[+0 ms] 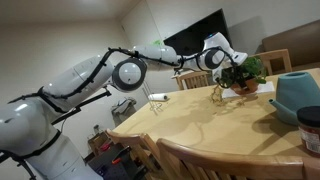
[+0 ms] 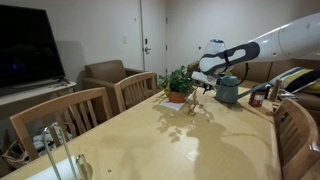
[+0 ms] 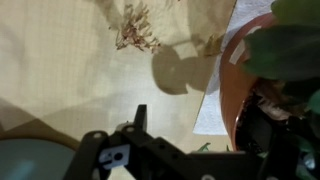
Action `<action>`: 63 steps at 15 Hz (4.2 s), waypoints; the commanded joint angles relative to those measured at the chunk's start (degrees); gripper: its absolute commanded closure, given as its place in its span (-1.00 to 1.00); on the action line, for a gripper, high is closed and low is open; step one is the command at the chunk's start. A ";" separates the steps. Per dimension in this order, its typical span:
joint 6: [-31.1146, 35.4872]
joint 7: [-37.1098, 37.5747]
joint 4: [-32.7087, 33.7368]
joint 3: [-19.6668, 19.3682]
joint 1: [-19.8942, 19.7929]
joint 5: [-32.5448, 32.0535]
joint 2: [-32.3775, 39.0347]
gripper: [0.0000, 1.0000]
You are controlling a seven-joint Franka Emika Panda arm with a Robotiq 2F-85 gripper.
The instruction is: Move the flower pot to the left
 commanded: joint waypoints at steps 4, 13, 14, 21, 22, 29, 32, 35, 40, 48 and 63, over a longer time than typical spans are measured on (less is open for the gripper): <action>-2.79 1.62 4.20 -1.79 0.23 -1.02 2.15 -1.00; -2.20 0.70 4.82 -1.25 0.28 -0.57 2.08 0.28; -2.23 0.52 4.90 -1.18 0.29 -0.53 2.03 0.46; -2.27 0.29 5.07 -0.87 0.35 -0.33 1.85 1.00; -2.16 -0.35 4.97 -0.55 0.27 -0.18 1.65 0.98; -0.39 -2.03 4.49 1.07 0.25 0.67 -0.62 0.98; 0.45 -3.03 5.20 1.73 0.28 0.80 -1.02 0.98; 0.89 -3.49 5.93 2.42 0.21 0.86 -1.01 0.98; 1.14 -3.79 6.47 2.72 0.16 0.65 -0.74 0.98; 1.81 -6.27 5.52 2.44 0.70 0.17 -0.16 0.98; -0.38 -12.61 -0.29 -0.15 6.19 -6.84 -0.31 0.98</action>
